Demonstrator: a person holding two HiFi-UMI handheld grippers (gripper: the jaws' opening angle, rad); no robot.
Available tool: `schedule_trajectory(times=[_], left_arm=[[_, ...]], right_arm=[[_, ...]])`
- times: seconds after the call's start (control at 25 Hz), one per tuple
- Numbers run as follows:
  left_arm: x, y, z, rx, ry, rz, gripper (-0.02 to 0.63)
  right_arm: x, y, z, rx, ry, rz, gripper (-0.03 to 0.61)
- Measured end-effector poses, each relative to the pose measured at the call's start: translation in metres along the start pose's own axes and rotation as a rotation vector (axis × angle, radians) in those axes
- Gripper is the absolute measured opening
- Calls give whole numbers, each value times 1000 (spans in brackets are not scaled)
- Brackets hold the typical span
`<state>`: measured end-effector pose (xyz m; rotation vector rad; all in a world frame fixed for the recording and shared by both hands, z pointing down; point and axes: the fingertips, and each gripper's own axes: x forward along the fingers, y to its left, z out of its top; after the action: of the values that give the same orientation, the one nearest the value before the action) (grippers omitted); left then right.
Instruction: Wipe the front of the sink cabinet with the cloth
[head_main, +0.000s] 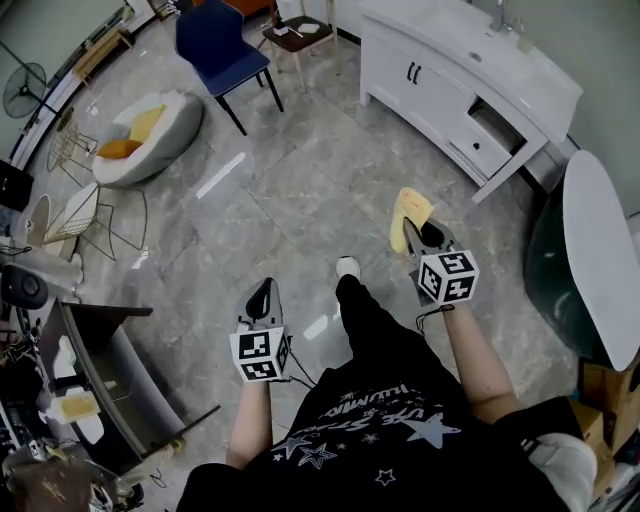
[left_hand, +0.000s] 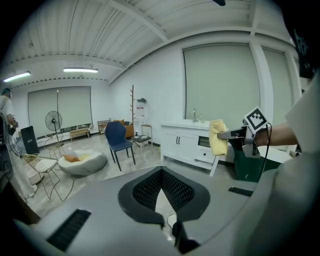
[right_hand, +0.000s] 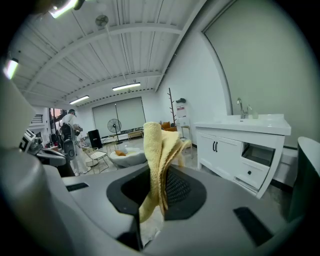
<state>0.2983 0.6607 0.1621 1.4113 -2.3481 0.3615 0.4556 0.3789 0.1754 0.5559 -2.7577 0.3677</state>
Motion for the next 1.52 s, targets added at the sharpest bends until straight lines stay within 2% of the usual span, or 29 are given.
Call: schedule_trajectory(times=[0.16,0.32,0.48,0.64,0.88,1.16,1.4,1.52], left_arm=[[75,43,30,0,9,13,15],[169,64,71,16,47,-24,15],[249,83,129,24,-6,-79,15],[313,100,179,63,-30,-98,15],[396,112,238,79,-31,-187,15],[538,128,298,155,-44,-376,15],[687,140,348,348,-45,-652,15],[746,145,372,417,-40,-755,15]], right_arm=[[96,-22,25,39,-8,-13,63],[180,-58,54,82,26,-37,63],[245,-93,92,89,29,-55,63],[288,-129,127,112,3,-98,63],[321,-173,146,167,-6,-195,63],[383,-226,158,234,-19,-387,63],[457,-255,178,309,2,-616,63],[492,-262,198,347,10,-699,63]])
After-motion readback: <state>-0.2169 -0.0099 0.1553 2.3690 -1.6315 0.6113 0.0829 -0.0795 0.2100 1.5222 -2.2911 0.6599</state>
